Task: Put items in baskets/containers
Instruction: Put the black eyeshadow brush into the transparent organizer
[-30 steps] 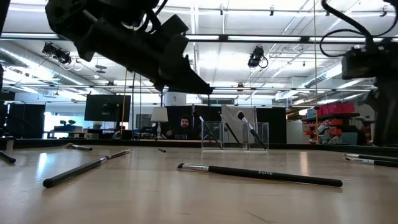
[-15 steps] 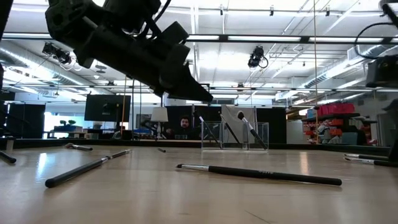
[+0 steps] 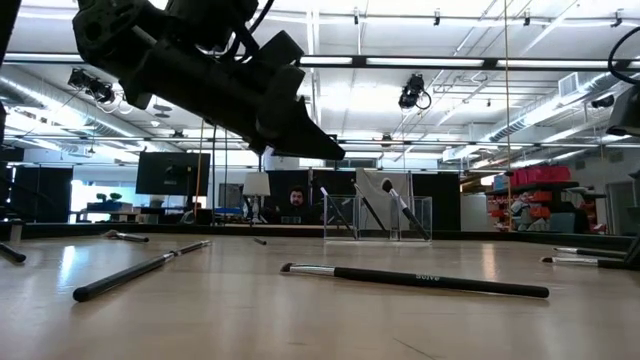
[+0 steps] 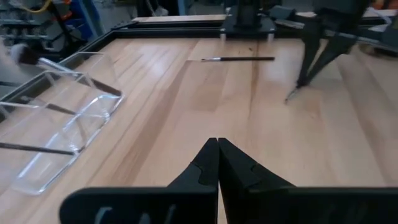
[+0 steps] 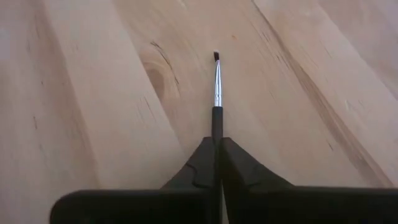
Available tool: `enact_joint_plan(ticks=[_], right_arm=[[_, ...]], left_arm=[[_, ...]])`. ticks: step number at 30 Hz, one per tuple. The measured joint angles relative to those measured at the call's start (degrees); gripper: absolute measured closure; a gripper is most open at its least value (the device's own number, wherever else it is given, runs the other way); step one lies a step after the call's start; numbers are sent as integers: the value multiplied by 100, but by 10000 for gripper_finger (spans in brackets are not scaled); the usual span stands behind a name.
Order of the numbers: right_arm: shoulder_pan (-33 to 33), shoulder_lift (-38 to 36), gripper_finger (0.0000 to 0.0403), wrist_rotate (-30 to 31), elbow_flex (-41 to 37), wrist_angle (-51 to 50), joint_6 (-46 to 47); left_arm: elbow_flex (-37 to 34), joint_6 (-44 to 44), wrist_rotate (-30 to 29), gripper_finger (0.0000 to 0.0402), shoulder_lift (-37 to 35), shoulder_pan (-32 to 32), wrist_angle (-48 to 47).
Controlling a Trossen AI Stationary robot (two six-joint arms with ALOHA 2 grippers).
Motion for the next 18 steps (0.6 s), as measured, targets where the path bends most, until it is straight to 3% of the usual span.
enact_joint_plan(ticks=[9, 13, 18], right_arm=[[-22, 53, 399, 612, -84, 497, -118], [-48, 78, 401, 1749, -116, 1180, -302], [-40, 68, 401, 3077, -94, 2416, -1158]], left_arm=[[0, 324, 1040, 399, 0, 0, 17], [0, 580, 1500, 379, 0, 0, 111], [0, 649, 1792, 309, 0, 2, 192]])
